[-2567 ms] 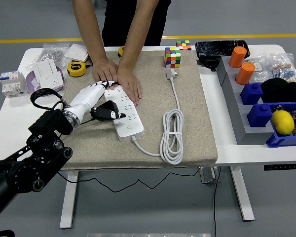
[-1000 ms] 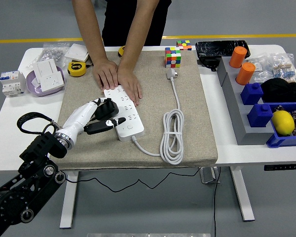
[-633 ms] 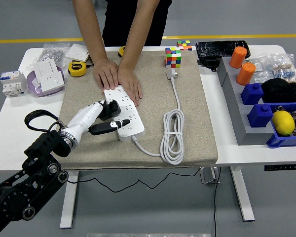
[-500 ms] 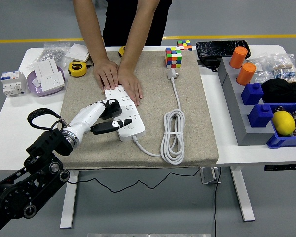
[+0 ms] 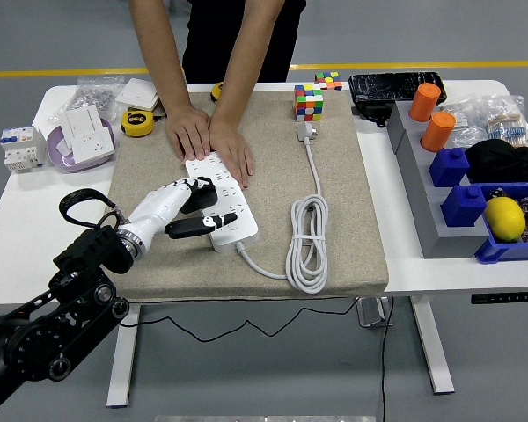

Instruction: Pick up the plug,place it near the board,insert it into the board,press the button

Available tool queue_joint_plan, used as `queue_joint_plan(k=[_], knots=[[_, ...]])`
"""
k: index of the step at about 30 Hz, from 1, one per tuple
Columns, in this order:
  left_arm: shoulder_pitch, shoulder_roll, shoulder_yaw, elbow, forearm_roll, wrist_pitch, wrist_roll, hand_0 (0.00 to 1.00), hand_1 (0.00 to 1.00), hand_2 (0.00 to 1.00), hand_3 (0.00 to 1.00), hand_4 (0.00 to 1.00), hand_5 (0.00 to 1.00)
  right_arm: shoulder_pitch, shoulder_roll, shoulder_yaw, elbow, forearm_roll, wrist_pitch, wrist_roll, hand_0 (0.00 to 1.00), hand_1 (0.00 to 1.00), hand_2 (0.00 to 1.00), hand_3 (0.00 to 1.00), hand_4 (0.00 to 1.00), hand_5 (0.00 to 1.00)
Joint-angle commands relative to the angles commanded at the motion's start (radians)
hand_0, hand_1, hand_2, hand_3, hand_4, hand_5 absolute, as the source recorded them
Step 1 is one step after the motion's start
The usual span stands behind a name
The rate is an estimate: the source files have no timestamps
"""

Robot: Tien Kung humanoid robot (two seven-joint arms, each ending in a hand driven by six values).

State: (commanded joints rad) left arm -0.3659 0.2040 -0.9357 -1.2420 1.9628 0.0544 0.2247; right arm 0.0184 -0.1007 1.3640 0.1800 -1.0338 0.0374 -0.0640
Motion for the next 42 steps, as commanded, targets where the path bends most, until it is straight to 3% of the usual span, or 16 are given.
queue_joint_plan(k=[7, 14, 15, 18, 20, 21, 26, 27, 33, 38, 39, 42], knots=[[0.0, 0.004, -0.001, -0.023, 0.013, 0.014, -0.01, 0.922, 0.949, 0.894, 0.844, 0.998, 0.956, 0.0, 0.0, -0.001, 0.0, 0.002, -0.001, 0.0, 0.809, 0.725, 0.715, 0.685, 0.979, 0.672], [0.013, 0.006, -0.01, -0.074, 0.018, 0.057, -0.029, 0.921, 0.948, 0.888, 0.84, 0.998, 0.963, 0.0, 0.0, -0.004, 0.0, 0.005, -0.001, 0.001, 0.809, 0.725, 0.715, 0.686, 0.98, 0.675], [0.015, 0.007, -0.009, -0.088, 0.011, 0.059, -0.022, 0.735, 0.78, 0.766, 0.831, 0.916, 0.648, -0.001, 0.0, -0.003, 0.0, 0.004, -0.001, 0.0, 0.809, 0.725, 0.715, 0.687, 0.979, 0.676], [0.024, 0.01, -0.001, -0.155, -0.029, 0.054, 0.026, 0.735, 0.78, 0.766, 0.831, 0.916, 0.648, -0.003, 0.0, -0.001, 0.0, 0.001, -0.001, -0.002, 0.809, 0.725, 0.715, 0.687, 0.979, 0.676], [0.025, 0.009, 0.002, -0.204, -0.032, 0.032, 0.069, 0.735, 0.78, 0.766, 0.831, 0.916, 0.648, -0.004, 0.0, -0.002, 0.0, 0.001, -0.001, -0.002, 0.809, 0.725, 0.715, 0.687, 0.979, 0.676], [0.025, 0.008, 0.001, -0.222, -0.024, 0.018, 0.086, 0.292, 0.277, 0.389, 0.743, 0.544, 0.261, -0.003, 0.0, -0.004, 0.0, 0.003, -0.001, -0.002, 0.809, 0.725, 0.715, 0.686, 0.978, 0.678], [0.013, 0.005, -0.006, -0.29, 0.045, -0.081, 0.163, 0.292, 0.277, 0.389, 0.743, 0.544, 0.261, -0.001, -0.002, -0.01, 0.0, 0.008, -0.001, 0.0, 0.809, 0.725, 0.715, 0.686, 0.978, 0.678], [0.009, 0.004, -0.008, -0.298, 0.052, -0.112, 0.18, 0.179, 0.072, 0.173, 0.741, 0.434, 0.142, -0.001, -0.002, -0.009, 0.0, 0.008, -0.001, 0.0, 0.808, 0.725, 0.715, 0.687, 0.978, 0.679], [-0.011, -0.001, -0.001, -0.295, 0.046, -0.284, 0.273, 0.148, 0.055, 0.158, 0.769, 0.444, 0.118, 0.001, -0.004, -0.009, 0.0, 0.008, -0.002, -0.002, 0.809, 0.724, 0.715, 0.688, 0.978, 0.68], [-0.041, -0.013, 0.029, -0.253, 0.033, -0.334, 0.305, 0.148, 0.055, 0.158, 0.769, 0.444, 0.118, 0.004, -0.004, -0.012, 0.0, 0.01, -0.002, -0.002, 0.809, 0.724, 0.715, 0.688, 0.978, 0.68], [-0.047, -0.015, 0.037, -0.244, 0.031, -0.34, 0.307, 0.14, 0.051, 0.159, 0.781, 0.439, 0.072, 0.005, -0.004, -0.014, 0.0, 0.01, -0.002, -0.001, 0.809, 0.724, 0.716, 0.689, 0.978, 0.681], [-0.06, -0.015, 0.057, -0.224, 0.022, -0.347, 0.311, 0.14, 0.051, 0.159, 0.781, 0.439, 0.072, 0.006, -0.005, -0.013, 0.0, 0.009, -0.002, -0.002, 0.809, 0.724, 0.716, 0.689, 0.978, 0.681]])
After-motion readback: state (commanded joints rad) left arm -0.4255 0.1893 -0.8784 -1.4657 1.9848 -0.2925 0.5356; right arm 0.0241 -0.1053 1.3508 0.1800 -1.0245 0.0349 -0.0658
